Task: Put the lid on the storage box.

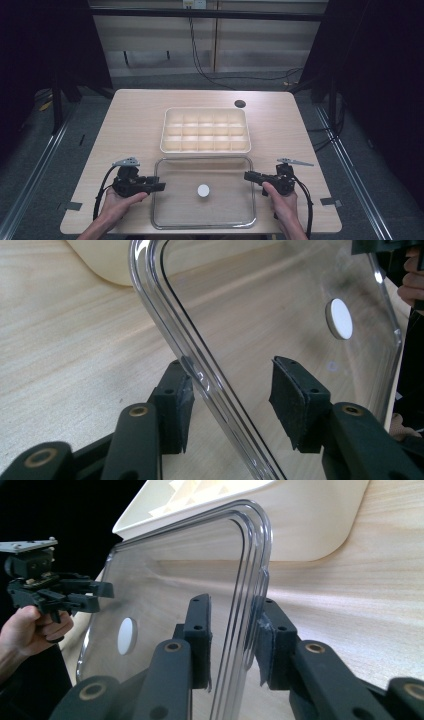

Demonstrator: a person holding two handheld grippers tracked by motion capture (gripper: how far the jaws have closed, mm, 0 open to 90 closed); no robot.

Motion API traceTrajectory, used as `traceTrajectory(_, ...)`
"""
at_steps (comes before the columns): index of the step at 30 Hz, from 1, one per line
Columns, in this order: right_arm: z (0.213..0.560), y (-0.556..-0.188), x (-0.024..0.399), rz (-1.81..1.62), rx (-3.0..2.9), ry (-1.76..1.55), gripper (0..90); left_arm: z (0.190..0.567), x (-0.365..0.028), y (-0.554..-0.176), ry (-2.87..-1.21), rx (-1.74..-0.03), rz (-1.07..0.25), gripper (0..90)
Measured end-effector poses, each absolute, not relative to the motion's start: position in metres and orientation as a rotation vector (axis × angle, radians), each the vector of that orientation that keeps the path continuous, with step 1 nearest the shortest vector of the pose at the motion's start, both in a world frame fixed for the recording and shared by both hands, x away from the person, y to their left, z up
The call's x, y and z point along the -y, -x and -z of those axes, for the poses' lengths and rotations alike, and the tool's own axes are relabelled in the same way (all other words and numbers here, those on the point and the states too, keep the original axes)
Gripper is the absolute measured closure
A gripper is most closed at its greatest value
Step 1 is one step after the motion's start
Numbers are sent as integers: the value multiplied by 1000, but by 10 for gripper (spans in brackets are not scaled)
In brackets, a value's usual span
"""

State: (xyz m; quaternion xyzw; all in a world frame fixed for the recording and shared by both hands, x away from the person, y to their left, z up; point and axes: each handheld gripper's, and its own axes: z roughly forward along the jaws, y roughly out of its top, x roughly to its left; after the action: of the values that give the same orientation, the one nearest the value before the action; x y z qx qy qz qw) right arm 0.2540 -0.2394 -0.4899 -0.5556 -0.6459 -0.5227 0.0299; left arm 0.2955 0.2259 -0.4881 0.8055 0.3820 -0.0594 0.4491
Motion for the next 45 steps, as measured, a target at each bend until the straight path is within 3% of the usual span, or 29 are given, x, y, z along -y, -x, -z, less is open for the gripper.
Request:
traceTrajectory(23,467,-257,232,1714,2036,1716,693,460,-239,-292,-1902,-897,91,669)
traceTrajectory(37,450,-262,225,1770,2058,1703,686,438,-245,-291,-1869,-851,-15,719)
traceTrajectory(45,444,-265,221,1781,2085,1696,680,434,-247,-295,-1845,-850,-12,729)
